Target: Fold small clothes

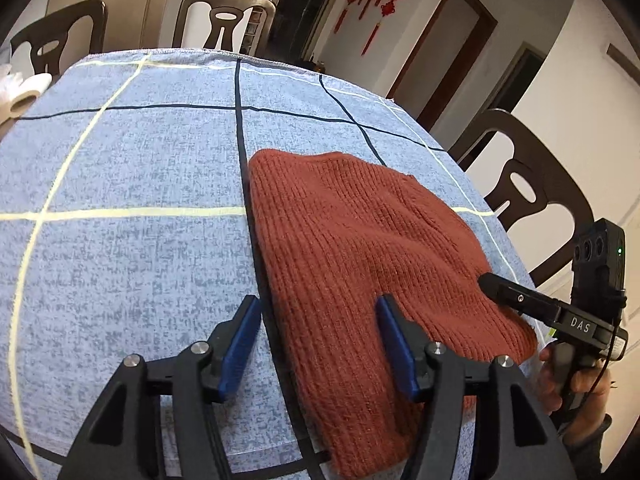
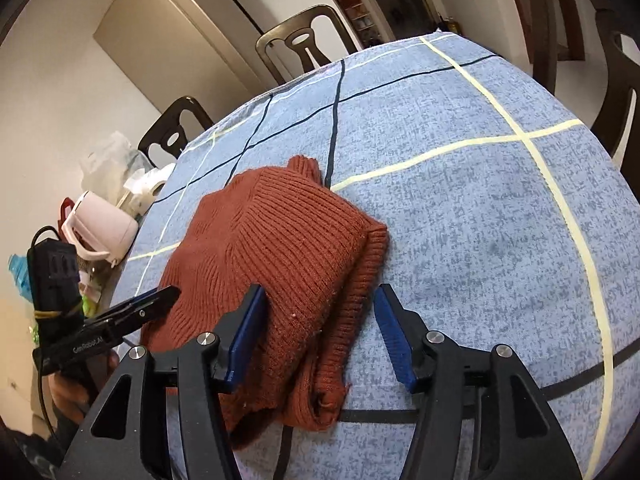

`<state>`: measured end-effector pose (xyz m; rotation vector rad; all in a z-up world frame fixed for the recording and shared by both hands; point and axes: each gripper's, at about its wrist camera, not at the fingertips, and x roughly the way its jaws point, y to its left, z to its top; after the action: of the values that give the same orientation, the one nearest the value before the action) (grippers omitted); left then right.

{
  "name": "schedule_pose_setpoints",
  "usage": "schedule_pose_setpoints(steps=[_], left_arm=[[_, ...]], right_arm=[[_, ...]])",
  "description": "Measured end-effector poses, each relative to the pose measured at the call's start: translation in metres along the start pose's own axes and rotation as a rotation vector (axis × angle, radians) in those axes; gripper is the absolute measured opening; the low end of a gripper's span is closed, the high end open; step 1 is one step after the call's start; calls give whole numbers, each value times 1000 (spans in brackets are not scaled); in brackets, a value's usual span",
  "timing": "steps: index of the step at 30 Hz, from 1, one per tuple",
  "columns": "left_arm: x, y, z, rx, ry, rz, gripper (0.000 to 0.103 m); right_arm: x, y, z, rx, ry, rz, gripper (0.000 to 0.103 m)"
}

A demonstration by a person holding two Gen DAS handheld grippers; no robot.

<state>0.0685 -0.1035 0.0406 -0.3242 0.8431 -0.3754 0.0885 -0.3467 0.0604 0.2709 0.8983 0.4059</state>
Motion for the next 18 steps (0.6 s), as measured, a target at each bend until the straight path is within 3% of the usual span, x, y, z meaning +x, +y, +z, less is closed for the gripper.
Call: schedule_pose_setpoints(steps=[10,18], left_arm=[[4,-12,-1,49,2,30,64],[9,-16,1,78,2,49,64]], right_arm=[[8,3,5,4,4,43,56],[11,-4,7,29,3,69,45]])
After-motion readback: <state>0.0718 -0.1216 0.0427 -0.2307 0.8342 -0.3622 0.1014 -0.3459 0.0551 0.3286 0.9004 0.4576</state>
